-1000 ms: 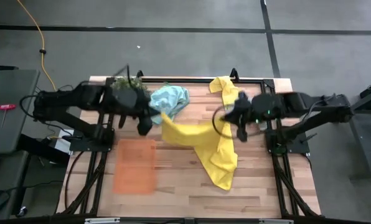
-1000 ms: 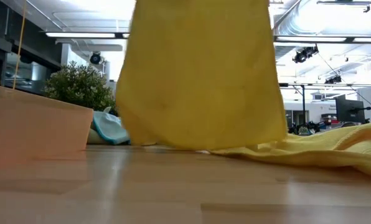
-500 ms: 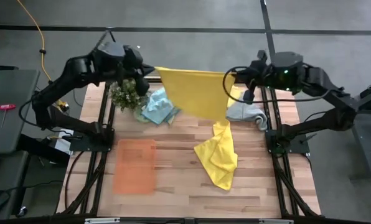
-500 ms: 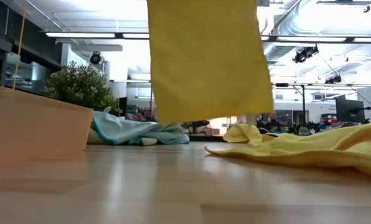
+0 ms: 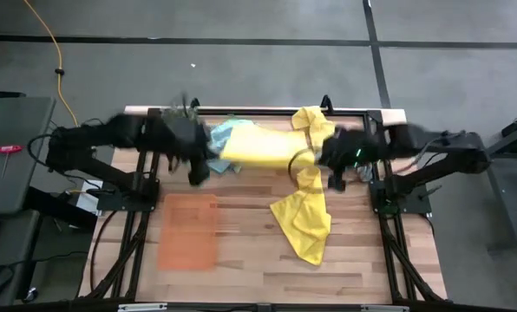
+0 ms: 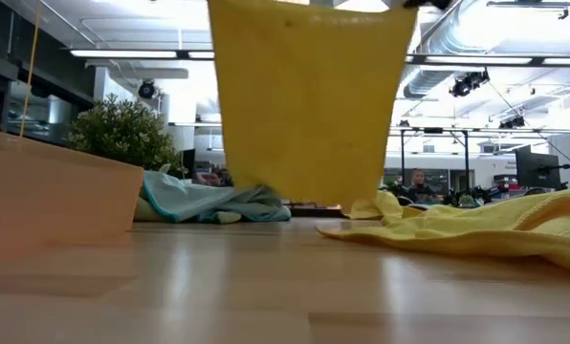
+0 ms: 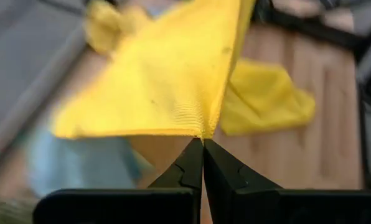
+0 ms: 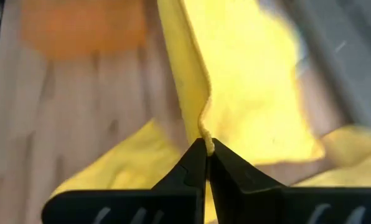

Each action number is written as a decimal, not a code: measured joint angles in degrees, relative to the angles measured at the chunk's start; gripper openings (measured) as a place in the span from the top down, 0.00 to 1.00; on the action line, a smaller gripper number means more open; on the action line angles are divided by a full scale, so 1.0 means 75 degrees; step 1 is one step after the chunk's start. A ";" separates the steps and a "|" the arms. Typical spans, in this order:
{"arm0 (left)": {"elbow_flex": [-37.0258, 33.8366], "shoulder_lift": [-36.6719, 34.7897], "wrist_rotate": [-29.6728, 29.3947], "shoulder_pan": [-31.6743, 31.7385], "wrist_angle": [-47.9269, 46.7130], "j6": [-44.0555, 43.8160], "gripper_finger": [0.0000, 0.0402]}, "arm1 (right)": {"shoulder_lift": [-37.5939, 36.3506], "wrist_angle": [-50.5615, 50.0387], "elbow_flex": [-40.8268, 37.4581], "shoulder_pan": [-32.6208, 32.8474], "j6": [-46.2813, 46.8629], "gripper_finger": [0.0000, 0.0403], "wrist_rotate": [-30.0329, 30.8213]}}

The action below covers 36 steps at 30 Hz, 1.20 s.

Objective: Fold microfiber towels
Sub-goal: Fold the bottom yellow microfiber towel

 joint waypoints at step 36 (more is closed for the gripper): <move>-0.5021 0.0399 -0.1199 -0.0876 0.4848 -0.3862 1.00 | 0.0921 0.3290 -0.3544 0.0725 0.4362 1.00 0.0908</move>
